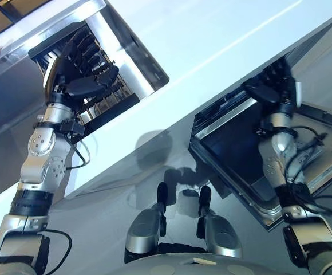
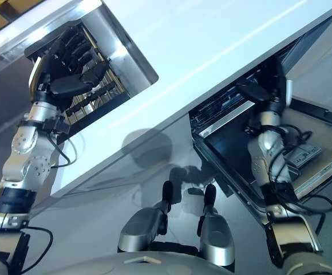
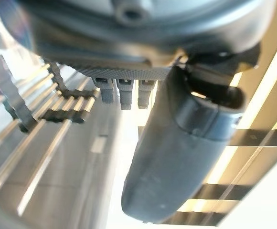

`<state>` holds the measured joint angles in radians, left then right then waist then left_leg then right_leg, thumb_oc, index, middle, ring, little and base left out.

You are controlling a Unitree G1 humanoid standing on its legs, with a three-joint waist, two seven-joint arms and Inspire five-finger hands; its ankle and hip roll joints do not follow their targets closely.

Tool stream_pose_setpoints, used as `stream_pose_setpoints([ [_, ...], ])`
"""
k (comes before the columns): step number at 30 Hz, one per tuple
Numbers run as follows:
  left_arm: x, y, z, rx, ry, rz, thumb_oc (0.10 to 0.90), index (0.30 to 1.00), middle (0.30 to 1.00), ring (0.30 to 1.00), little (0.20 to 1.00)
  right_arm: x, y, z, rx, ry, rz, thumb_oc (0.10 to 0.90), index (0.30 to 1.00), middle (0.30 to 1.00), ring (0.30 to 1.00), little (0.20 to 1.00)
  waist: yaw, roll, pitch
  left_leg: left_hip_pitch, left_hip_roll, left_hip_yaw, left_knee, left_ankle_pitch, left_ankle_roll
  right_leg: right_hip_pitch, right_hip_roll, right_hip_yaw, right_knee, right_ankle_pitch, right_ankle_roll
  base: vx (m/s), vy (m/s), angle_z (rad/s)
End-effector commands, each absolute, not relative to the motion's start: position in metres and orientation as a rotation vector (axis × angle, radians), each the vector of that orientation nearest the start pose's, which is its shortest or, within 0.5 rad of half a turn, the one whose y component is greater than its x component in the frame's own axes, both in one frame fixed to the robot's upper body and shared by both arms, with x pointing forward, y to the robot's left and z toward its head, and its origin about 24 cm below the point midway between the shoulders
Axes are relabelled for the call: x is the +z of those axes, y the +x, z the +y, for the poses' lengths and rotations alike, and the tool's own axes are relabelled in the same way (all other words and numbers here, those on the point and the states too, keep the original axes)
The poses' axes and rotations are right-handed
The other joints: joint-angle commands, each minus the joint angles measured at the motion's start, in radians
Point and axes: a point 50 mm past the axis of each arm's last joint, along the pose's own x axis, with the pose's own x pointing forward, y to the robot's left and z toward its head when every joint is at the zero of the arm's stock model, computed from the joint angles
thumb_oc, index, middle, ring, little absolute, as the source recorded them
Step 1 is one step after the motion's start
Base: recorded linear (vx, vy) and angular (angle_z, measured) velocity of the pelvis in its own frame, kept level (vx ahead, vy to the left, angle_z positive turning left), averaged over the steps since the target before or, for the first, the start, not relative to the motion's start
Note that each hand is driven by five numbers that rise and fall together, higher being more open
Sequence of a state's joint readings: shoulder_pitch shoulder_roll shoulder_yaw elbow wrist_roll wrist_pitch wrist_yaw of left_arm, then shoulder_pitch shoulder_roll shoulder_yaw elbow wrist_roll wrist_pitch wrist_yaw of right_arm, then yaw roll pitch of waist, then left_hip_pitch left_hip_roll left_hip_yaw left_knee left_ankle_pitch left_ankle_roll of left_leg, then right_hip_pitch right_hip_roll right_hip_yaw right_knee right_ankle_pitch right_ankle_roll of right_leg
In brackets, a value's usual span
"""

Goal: Pick up plates and place into dishwasher.

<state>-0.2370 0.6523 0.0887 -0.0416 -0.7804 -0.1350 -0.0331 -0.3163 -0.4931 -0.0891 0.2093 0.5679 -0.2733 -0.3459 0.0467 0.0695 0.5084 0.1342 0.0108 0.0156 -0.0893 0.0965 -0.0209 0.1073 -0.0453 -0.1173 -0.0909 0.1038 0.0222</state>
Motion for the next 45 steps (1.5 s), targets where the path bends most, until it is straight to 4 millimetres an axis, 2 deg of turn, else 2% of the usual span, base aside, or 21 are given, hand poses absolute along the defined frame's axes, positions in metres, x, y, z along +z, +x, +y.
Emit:
stream_pose_setpoints([
  [1, 0.203, 0.267, 0.274, -0.016, -0.057, -0.616, 0.8, 0.9, 0.9, 0.9, 0.9, 0.176, 0.271, -0.296, -0.525, 0.025, -0.64, 0.8, 0.9, 0.9, 0.9, 0.9, -0.057, -0.036, -0.219, 0.009, -0.1, 0.016, 0.02, -0.099, 0.085, -0.018, 0.026, 0.003, 0.107, -0.09, 0.026, 0.0, -0.003, -0.29],
  [6, 0.201, 0.266, 0.282, 0.003, -0.061, -0.613, 0.8, 0.9, 0.9, 0.9, 0.9, 0.167, 0.256, -0.326, -0.644, 0.029, -0.572, 0.8, 0.9, 0.9, 0.9, 0.9, -0.077, -0.046, -0.239, 0.034, -0.094, 0.033, 0.009, -0.115, 0.081, 0.0, 0.031, 0.014, 0.105, -0.103, 0.034, -0.04, -0.011, -0.16],
  [14, 0.208, 0.271, 0.287, 0.014, -0.047, -0.629, 0.8, 0.9, 0.9, 0.9, 0.9, 0.129, 0.234, -0.374, -0.952, 0.052, -0.347, 0.8, 0.9, 0.9, 0.9, 0.9, -0.104, -0.058, -0.277, 0.059, -0.085, 0.066, 0.006, -0.131, 0.077, 0.018, 0.038, 0.026, 0.103, -0.111, 0.04, -0.07, -0.025, -0.14],
  [17, 0.21, 0.272, 0.287, 0.019, -0.031, -0.638, 0.8, 0.9, 0.9, 0.9, 0.9, 0.117, 0.232, -0.378, -0.974, 0.11, -0.288, 0.8, 0.9, 0.9, 0.9, 0.9, -0.105, -0.056, -0.28, 0.063, -0.083, 0.069, 0.008, -0.134, 0.077, 0.02, 0.037, 0.028, 0.109, -0.115, 0.04, -0.04, -0.021, -0.06],
  [23, 0.217, 0.267, 0.297, 0.042, -0.016, -0.669, 0.8, 0.9, 0.9, 0.9, 0.9, 0.069, 0.217, -0.382, -0.981, 0.383, -0.169, 0.8, 0.9, 0.9, 0.9, 0.9, -0.106, -0.051, -0.281, 0.061, -0.082, 0.078, 0.049, -0.16, 0.085, 0.017, 0.027, 0.024, 0.144, -0.138, 0.036, -0.01, -0.044, -0.06],
  [26, 0.218, 0.267, 0.302, 0.056, -0.023, -0.672, 0.8, 0.9, 0.9, 0.9, 0.9, 0.046, 0.211, -0.382, -0.994, 0.521, -0.118, 0.8, 0.9, 0.9, 0.9, 0.9, -0.102, -0.044, -0.258, 0.027, -0.083, 0.08, 0.135, -0.185, 0.087, -0.008, 0.01, 0.013, 0.212, -0.16, 0.029, 0.0, -0.057, -0.02],
  [28, 0.22, 0.268, 0.305, 0.064, -0.029, -0.671, 0.8, 0.9, 0.9, 0.9, 0.9, 0.04, 0.208, -0.384, -1.002, 0.549, -0.108, 0.8, 0.9, 0.9, 0.9, 0.9, -0.102, -0.037, -0.24, -0.001, -0.084, 0.079, 0.183, -0.196, 0.086, -0.032, -0.001, 0.006, 0.254, -0.171, 0.027, -0.03, -0.025, 0.0],
  [32, 0.219, 0.267, 0.31, 0.1, -0.053, -0.682, 0.8, 0.9, 0.9, 0.9, 0.9, 0.038, 0.21, -0.389, -0.983, 0.587, -0.109, 0.8, 0.9, 0.9, 0.9, 0.9, -0.104, -0.012, -0.192, -0.06, -0.09, 0.08, 0.25, -0.209, 0.083, -0.085, -0.019, 0.007, 0.317, -0.191, 0.02, -0.08, 0.018, 0.0],
  [36, 0.223, 0.266, 0.31, 0.136, -0.09, -0.741, 0.8, 0.9, 0.9, 0.9, 0.9, 0.051, 0.227, -0.389, -0.866, 0.715, -0.196, 0.8, 0.9, 0.9, 0.9, 0.9, -0.105, 0.019, -0.114, -0.143, -0.108, 0.074, 0.308, -0.212, 0.08, -0.165, -0.042, 0.006, 0.393, -0.219, 0.009, -0.21, 0.084, -0.03],
  [37, 0.228, 0.266, 0.307, 0.135, -0.105, -0.787, 0.8, 0.9, 0.9, 0.9, 0.9, 0.057, 0.235, -0.387, -0.817, 0.757, -0.239, 0.8, 0.9, 0.9, 0.9, 0.9, -0.104, 0.036, -0.07, -0.197, -0.114, 0.072, 0.348, -0.21, 0.082, -0.227, -0.052, 0.008, 0.452, -0.232, 0.0, -0.28, 0.083, -0.08],
  [41, 0.247, 0.267, 0.295, 0.109, -0.112, -0.862, 0.8, 0.9, 0.9, 0.9, 0.9, 0.061, 0.25, -0.376, -0.742, 0.78, -0.265, 0.8, 0.9, 0.9, 0.9, 0.9, -0.095, 0.069, -0.004, -0.307, -0.122, 0.069, 0.418, -0.207, 0.085, -0.357, -0.055, 0.014, 0.565, -0.26, -0.025, -0.22, 0.033, 0.04],
  [45, 0.255, 0.271, 0.286, 0.082, -0.171, -0.884, 0.8, 0.9, 0.9, 0.9, 0.9, 0.062, 0.249, -0.38, -0.876, 0.726, -0.263, 0.8, 0.9, 0.9, 0.9, 0.9, -0.095, 0.089, 0.012, -0.388, -0.128, 0.073, 0.462, -0.213, 0.087, -0.455, -0.057, 0.022, 0.631, -0.274, -0.039, -0.08, 0.047, 0.01],
])
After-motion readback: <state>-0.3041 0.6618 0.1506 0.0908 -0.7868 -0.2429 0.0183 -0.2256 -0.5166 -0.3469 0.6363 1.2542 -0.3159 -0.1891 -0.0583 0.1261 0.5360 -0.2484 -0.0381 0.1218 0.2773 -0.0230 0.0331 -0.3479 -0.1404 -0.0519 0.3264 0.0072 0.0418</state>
